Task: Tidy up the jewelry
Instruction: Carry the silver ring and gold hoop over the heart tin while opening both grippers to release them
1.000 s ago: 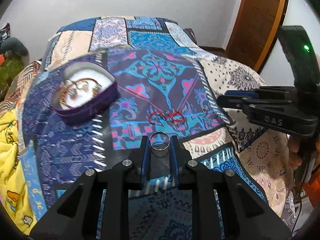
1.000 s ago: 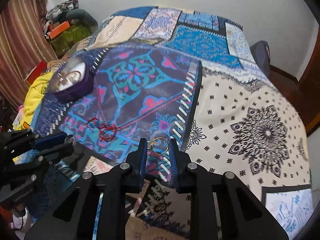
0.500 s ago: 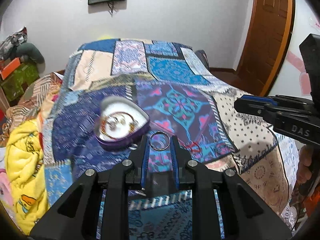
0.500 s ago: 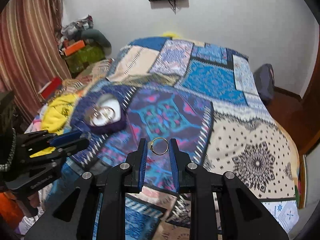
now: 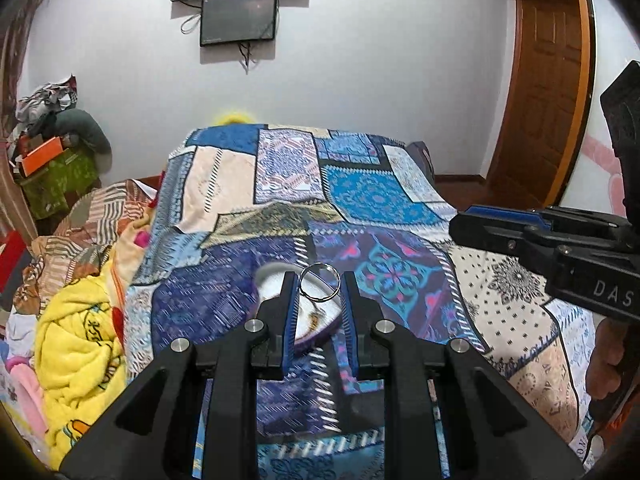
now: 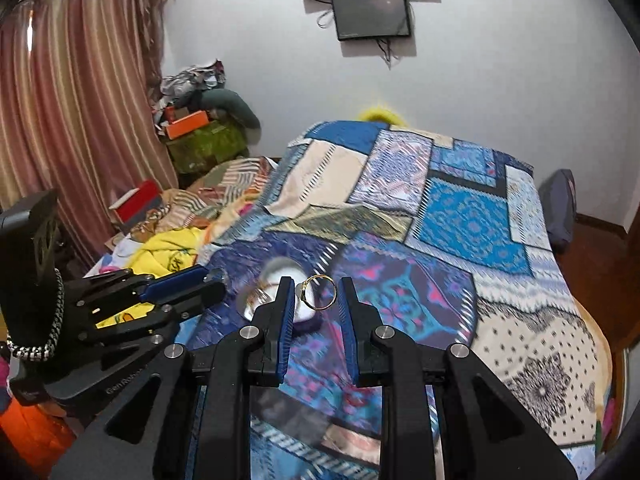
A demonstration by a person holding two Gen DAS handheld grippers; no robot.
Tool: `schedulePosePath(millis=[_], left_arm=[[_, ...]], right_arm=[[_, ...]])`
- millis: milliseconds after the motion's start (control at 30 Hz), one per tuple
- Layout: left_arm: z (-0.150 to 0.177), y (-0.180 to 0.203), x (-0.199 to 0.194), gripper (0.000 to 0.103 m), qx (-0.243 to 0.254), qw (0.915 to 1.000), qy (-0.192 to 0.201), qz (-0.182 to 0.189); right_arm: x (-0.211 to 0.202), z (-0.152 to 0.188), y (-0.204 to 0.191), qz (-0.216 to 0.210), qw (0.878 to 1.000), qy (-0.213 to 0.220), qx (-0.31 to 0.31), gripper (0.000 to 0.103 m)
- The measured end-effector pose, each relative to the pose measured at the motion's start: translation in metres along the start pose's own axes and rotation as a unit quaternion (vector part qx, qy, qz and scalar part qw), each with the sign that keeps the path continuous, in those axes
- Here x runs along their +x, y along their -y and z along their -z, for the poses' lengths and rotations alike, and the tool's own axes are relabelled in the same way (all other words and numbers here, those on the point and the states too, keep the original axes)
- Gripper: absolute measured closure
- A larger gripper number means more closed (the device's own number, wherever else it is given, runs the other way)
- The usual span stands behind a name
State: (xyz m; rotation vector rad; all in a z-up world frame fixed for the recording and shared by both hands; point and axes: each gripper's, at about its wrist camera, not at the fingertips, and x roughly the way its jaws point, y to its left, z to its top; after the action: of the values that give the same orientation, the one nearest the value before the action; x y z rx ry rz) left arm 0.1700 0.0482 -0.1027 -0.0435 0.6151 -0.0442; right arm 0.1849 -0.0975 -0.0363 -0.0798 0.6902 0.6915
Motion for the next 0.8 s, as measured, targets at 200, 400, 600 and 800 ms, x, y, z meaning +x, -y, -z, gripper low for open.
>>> schedulePosePath(millis=[200,400,600,800], left_arm=[[-0.005,-0.017,0.004,0.083,-0.004,0.9999,0.007,-0.010],[-0.001,-0.032,0.016,0.083,-0.009,0.9998,-0.001,-0.017],[0.011,-0.043,0.040,0.083,-0.019,0.9995,-0.025,-0.011],[0.020,-0.044,0.066,0.083,-0.018,0.9985,-0.051,0.005]], right_arm=[[0.018,-0.007,-0.013,-0.020,1.000,0.002,-0.005,0.083],[0.041,-0.007,-0.018,-0.037,0.999,-0.011,-0.004,0.083],[0.064,-0.006,-0.018,-0.050,0.998,-0.031,0.003,0.083],[0.086,-0.006,-0.014,-0.055,0.997,-0.048,0.009,0.083]])
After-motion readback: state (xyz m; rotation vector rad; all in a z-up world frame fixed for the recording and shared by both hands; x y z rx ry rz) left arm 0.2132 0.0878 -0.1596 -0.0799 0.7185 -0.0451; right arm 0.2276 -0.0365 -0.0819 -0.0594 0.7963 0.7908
